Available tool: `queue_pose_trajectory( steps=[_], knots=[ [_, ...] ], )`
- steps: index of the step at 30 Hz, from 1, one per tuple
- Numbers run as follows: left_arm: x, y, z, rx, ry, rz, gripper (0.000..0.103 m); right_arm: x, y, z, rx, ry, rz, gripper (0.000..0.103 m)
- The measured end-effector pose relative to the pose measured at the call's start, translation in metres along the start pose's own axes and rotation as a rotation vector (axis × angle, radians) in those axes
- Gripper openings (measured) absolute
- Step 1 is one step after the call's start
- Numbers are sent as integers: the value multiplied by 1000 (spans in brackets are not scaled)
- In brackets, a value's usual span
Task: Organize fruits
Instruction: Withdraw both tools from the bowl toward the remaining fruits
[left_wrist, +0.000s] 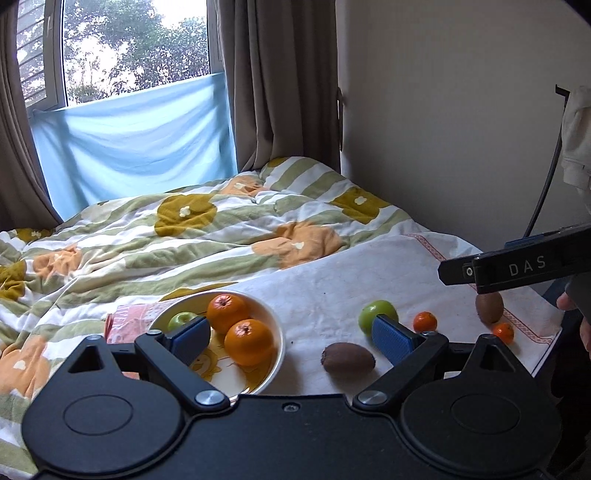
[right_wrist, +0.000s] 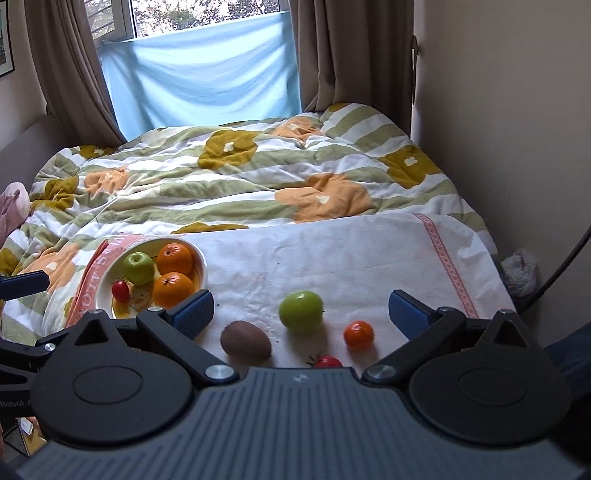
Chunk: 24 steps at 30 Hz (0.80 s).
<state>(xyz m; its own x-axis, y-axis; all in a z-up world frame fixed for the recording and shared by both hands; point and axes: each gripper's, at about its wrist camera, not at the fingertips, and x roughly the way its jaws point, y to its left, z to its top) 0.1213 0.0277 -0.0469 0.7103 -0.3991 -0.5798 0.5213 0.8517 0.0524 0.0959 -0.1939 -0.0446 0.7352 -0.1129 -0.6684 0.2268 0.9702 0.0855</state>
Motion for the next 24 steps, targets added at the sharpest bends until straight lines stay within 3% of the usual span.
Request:
queue_pose_trajectory(
  steps=[7, 13, 24],
  knots=[
    [28, -58, 10, 39, 32, -78, 97, -10, -63, -24, 7, 3, -60, 103],
    [67, -105, -3, 72, 85, -126, 93, 8, -113, -57, 31, 49, -61, 103],
    [144, -155, -40, 91, 188, -80, 84, 58, -160, -103, 54, 98, 6, 103]
  ],
)
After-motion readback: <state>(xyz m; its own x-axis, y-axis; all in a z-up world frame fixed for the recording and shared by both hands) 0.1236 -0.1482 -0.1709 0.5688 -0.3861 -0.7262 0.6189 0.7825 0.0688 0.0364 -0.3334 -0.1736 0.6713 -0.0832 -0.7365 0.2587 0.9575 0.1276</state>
